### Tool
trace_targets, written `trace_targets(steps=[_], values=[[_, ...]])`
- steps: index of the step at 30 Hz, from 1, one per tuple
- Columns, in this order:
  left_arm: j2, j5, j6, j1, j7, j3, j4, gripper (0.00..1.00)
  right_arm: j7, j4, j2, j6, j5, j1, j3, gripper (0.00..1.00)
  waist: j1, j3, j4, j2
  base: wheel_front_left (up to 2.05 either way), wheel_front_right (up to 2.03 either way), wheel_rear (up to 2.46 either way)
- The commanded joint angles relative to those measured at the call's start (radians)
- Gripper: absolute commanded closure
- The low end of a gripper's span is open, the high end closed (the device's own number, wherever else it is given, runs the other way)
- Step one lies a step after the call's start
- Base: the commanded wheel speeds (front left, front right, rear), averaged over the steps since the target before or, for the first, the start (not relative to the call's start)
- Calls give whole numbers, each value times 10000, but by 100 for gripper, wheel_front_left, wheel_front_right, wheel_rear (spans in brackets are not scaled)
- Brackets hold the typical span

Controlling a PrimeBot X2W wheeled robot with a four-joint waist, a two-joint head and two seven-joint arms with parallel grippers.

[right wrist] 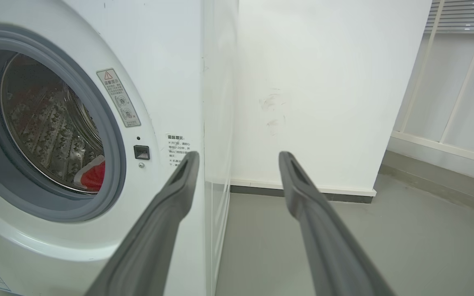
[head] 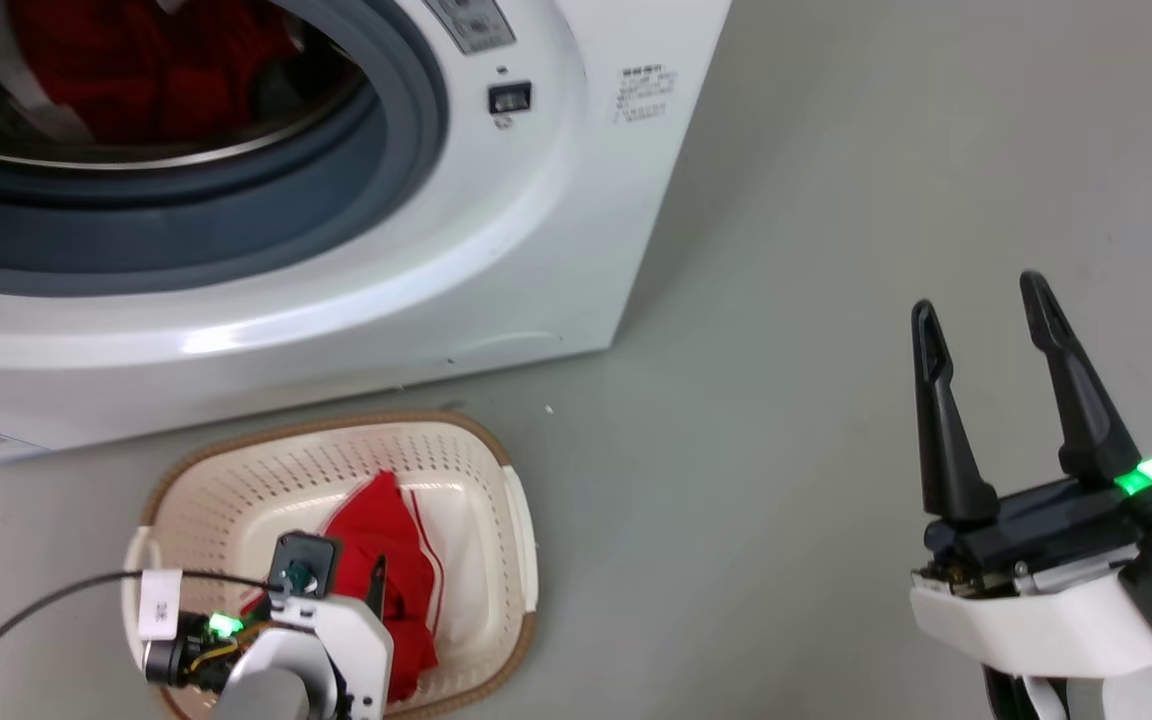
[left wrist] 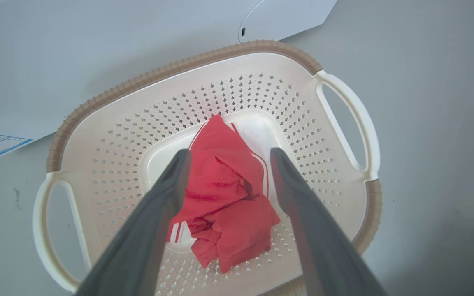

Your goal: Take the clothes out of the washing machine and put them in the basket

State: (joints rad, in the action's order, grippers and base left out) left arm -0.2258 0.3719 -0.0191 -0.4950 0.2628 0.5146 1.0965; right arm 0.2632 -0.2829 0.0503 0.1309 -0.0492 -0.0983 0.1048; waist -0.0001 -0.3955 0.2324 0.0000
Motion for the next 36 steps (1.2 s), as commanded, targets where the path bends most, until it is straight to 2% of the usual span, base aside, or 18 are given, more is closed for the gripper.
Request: trace_targets(steps=[1,10,23,31,36], values=[[-42,-82,-103,337,24,-116,-330,0,24,50,0,-3,78,212,-36,0,1,575,-326,0,0,0,0],[-128,-537,-623,1771,26,-1105,-2824,0,24,158,-2,-3,223,916,-102,0,1,1664,-741,0,0,0,0],[-6,-1527,-1123,3133,28,-2724,-6167,0,24,174,-2,-3,313,1415,-141,0,1,2335,-978,0,0,0,0],[-68,-1979,-976,2896,28,-3540,-7495,0,24,72,-3,-3,267,1264,-50,0,1,2200,-844,0,0,0,0],[-267,-2131,-745,1997,28,-3896,-7539,0,24,-8,-3,-3,191,974,1,0,1,1776,-656,0,0,0,0]])
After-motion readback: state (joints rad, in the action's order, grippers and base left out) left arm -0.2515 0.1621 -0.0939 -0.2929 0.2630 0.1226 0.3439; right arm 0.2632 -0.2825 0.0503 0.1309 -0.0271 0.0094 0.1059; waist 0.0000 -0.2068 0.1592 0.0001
